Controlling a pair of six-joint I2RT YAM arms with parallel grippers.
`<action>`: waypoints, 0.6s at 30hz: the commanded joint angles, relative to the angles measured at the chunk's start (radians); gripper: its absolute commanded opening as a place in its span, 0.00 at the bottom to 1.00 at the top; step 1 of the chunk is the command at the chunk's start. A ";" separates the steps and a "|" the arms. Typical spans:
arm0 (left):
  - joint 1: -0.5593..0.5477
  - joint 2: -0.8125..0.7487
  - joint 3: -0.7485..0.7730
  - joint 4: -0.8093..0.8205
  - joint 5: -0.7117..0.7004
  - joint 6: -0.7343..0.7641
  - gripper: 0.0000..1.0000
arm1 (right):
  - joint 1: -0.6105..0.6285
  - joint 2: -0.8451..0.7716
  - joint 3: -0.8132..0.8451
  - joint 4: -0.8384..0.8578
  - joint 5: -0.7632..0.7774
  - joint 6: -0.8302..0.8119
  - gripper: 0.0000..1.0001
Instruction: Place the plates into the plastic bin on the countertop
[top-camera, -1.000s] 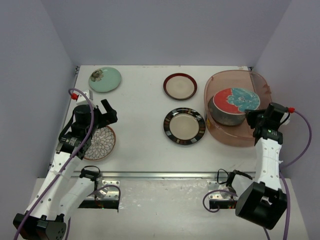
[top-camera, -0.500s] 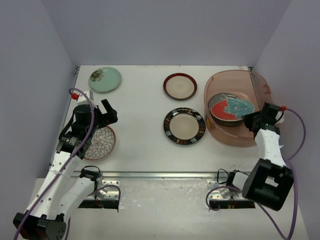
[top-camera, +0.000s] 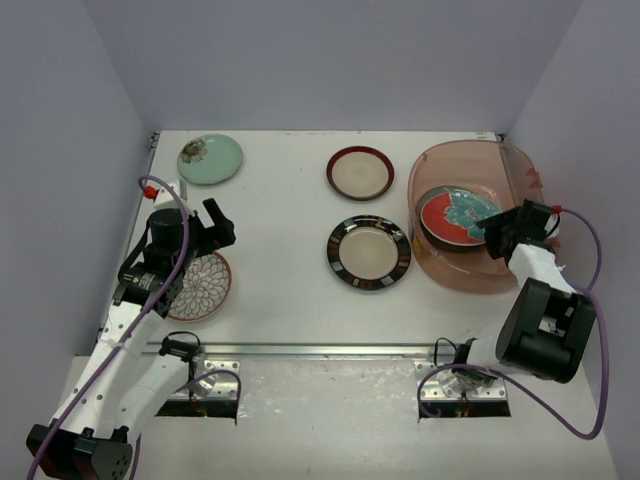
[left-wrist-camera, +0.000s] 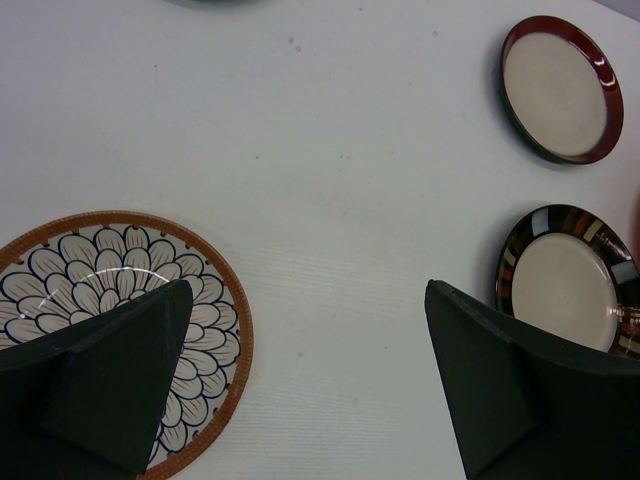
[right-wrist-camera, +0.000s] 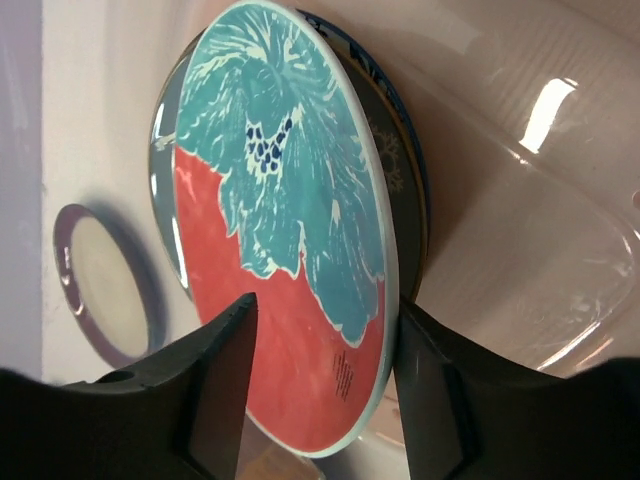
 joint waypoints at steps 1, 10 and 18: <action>-0.009 -0.003 0.009 0.034 0.000 0.002 1.00 | 0.024 0.056 0.109 0.068 -0.010 -0.022 0.59; -0.008 0.001 0.006 0.035 0.001 0.002 1.00 | 0.076 0.163 0.255 -0.090 0.012 -0.044 0.76; -0.008 0.012 0.006 0.036 0.008 0.002 1.00 | 0.079 0.080 0.340 -0.364 0.212 -0.049 0.98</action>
